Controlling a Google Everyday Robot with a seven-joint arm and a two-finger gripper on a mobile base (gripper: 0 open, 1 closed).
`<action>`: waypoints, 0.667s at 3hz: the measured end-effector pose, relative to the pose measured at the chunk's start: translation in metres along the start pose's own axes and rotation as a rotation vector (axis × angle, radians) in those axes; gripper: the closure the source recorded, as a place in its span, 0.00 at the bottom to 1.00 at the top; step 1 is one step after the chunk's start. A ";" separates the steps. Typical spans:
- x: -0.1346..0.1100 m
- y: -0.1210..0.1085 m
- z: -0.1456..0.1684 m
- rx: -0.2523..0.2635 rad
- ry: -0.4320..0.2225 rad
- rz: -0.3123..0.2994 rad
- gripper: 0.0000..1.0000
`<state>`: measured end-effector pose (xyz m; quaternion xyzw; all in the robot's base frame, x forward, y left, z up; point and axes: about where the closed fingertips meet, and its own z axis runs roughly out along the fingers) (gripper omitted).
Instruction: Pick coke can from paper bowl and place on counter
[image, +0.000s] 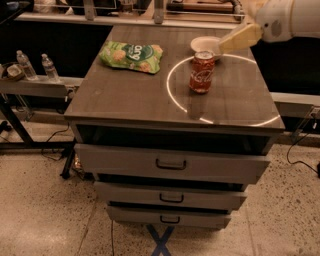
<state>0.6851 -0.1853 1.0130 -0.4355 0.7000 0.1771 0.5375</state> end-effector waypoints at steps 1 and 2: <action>-0.079 0.006 -0.045 0.148 0.003 -0.170 0.00; -0.101 0.011 -0.055 0.171 -0.002 -0.204 0.00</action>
Offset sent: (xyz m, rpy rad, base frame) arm -0.0248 0.0035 0.0775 -0.0992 -0.1631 -0.0665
